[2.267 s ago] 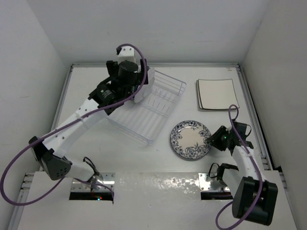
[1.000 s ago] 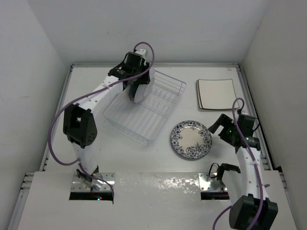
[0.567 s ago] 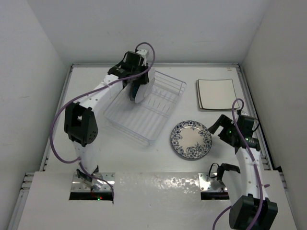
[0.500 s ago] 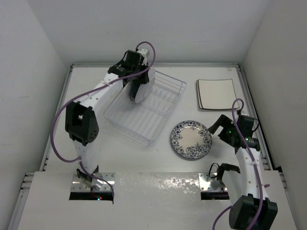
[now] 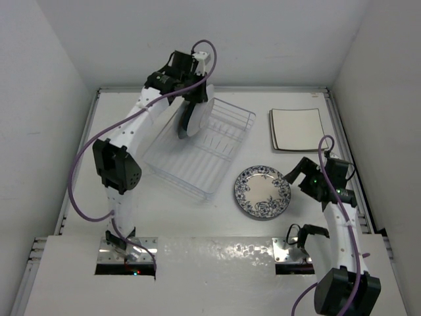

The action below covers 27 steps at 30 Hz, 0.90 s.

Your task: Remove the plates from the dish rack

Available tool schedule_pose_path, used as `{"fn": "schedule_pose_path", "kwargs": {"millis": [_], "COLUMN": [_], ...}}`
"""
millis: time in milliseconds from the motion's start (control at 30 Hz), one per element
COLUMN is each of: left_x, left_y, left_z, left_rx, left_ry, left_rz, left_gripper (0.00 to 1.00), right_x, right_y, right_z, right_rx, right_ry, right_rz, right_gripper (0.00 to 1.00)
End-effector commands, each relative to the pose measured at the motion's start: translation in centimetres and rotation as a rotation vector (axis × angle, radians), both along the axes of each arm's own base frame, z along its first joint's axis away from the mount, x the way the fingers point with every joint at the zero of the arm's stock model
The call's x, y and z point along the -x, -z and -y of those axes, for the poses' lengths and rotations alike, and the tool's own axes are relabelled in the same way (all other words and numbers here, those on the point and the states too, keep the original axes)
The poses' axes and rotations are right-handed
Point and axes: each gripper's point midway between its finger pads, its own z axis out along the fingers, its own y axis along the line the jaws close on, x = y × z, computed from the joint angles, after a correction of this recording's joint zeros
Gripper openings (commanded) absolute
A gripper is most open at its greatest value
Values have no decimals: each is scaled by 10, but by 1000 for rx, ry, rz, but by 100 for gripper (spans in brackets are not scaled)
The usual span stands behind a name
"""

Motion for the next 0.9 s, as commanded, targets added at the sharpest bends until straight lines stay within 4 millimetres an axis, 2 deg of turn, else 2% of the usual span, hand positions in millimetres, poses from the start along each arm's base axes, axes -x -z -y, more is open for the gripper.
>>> {"fn": "schedule_pose_path", "kwargs": {"millis": [0, 67, 100, 167, 200, 267, 333, 367, 400, 433, 467, 500, 533, 567, 600, 633, 667, 700, 733, 767, 800, 833, 867], "left_x": [6, 15, 24, 40, 42, 49, 59, 79, 74, 84, 104, 98, 106, 125, 140, 143, 152, 168, 174, 182, 193, 198, 212], "left_y": [-123, -137, -139, -156, -154, -171, -173, -182, -176, -184, -189, -178, -184, -188, -151, -173, -170, -163, -133, -143, -123, -117, -120], "left_z": [5, 12, 22, 36, 39, 43, 56, 74, 72, 76, 98, 90, 89, 106, 102, 98, 99, 99, 100, 97, 98, 100, 104], "left_rx": [150, 196, 236, 319, 329, 343, 278, 246, 130, 82, 58, -50, -76, -84, -331, -278, -322, -433, -501, -479, -553, -570, -548], "left_ry": [53, 104, 159, 253, 266, 291, 317, 363, 327, 317, 346, 279, 264, 298, 258, 221, 208, 210, 230, 195, 235, 252, 263], "left_rz": [295, 319, 303, 328, 326, 391, 457, 512, 578, 633, 686, 718, 754, 797, 878, 926, 965, 1015, 1024, 1074, 1081, 1087, 1115], "left_gripper": [0, 0, 0, 0, 0, 0, 0, 0, 0, 0, 0, 0, 0, 0, 0, 0, 0, 0, 0, 0, 0, 0, 0], "right_x": [-12, -15, -17, -18, -20, -24, -29, -31, -34, -35, -35, -36, -36, -36, -36, -36, -36, -34, -35, -33, -31, -31, -28], "right_y": [-20, -29, -34, -41, -49, -63, -85, -92, -110, -118, -127, -142, -151, -158, -193, -193, -201, -216, -221, -228, -238, -242, -248], "right_z": [2, 3, 3, 3, 3, 2, 0, -2, -3, -7, -8, -9, -10, -11, -21, -21, -26, -37, -42, -48, -57, -61, -65], "right_rx": [2, 3, 1, -7, -9, -22, -41, -51, -56, -74, -78, -80, -81, -86, -116, -124, -141, -179, -206, -242, -274, -290, -327], "right_ry": [11, 18, 20, 30, 36, 48, 50, 45, 38, 27, 22, 17, 15, 10, -35, -31, -51, -107, -134, -156, -202, -220, -225], "right_rz": [56, 76, 86, 96, 108, 148, 193, 207, 241, 253, 265, 280, 288, 293, 352, 349, 360, 391, 398, 408, 436, 451, 468], "right_gripper": [99, 99, 99, 99, 99, 99, 99, 99, 99, 99, 99, 99, 99, 99, 99, 99, 99, 99, 99, 99, 99, 99, 99]}}
